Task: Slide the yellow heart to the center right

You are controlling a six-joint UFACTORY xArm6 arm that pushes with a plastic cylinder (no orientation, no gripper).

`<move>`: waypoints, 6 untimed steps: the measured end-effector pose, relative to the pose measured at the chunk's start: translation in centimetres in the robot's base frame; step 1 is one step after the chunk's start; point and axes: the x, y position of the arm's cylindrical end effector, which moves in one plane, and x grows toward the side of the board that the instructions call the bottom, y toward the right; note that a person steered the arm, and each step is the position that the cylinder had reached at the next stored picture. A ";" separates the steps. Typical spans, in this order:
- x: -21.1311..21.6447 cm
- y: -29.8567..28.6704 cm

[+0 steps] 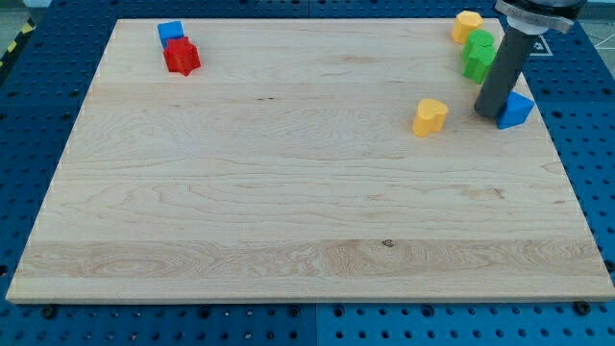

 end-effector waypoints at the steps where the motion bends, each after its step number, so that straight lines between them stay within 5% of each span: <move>1: -2.1 -1.2; 4: -4.8 -10.3; 6: 0.6 -12.7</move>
